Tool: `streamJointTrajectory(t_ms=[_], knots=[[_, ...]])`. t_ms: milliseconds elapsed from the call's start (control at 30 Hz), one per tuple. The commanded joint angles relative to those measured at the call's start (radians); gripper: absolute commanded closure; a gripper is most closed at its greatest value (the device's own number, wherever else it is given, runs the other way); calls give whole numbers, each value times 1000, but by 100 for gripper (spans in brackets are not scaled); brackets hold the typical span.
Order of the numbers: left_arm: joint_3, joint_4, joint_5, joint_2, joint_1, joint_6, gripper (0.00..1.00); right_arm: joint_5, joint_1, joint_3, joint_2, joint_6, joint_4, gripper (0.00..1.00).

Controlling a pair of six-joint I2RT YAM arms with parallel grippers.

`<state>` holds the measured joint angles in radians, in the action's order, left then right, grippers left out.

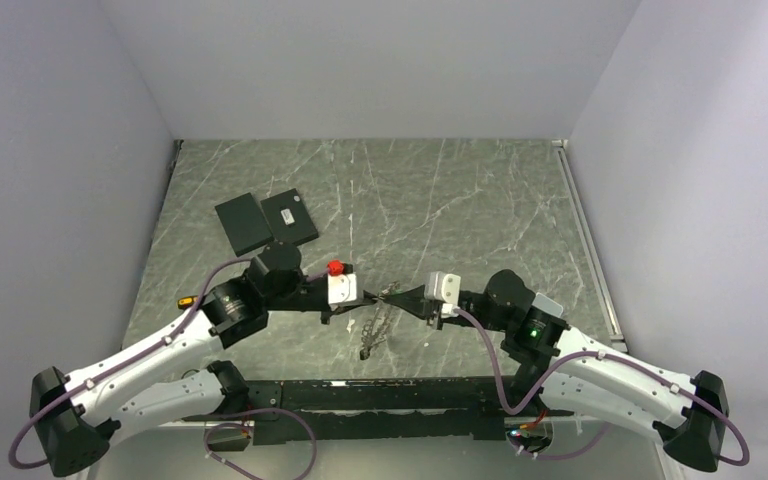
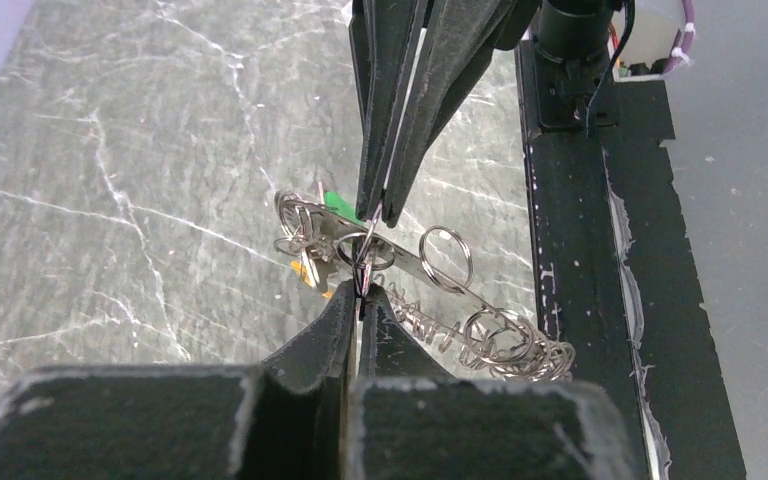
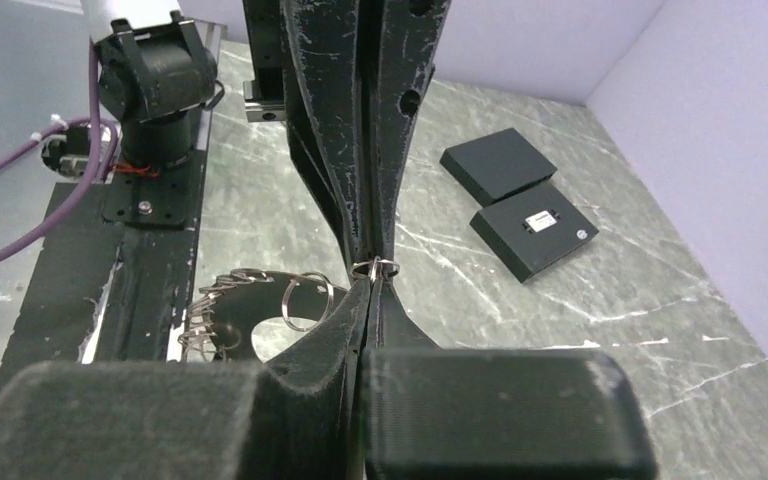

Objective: Put the keys on the keyring

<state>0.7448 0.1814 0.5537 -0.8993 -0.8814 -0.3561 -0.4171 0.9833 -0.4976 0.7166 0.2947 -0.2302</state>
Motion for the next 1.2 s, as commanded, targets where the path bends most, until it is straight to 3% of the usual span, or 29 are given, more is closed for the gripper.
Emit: streamJointTrajectory(t_ms=[0, 633, 933, 1167], knots=[[-36, -110, -23, 65, -5, 66, 100, 3, -3, -23, -23, -10, -160, 100], [-149, -158, -161, 227, -4, 205, 100, -23, -20, 11, -7, -51, -289, 100], [-191, -243, -106, 96, -6, 249, 100, -50, -21, 11, 37, -92, -417, 100], [-112, -76, -177, 9, -8, 232, 100, -76, -22, -11, 53, -90, -455, 100]])
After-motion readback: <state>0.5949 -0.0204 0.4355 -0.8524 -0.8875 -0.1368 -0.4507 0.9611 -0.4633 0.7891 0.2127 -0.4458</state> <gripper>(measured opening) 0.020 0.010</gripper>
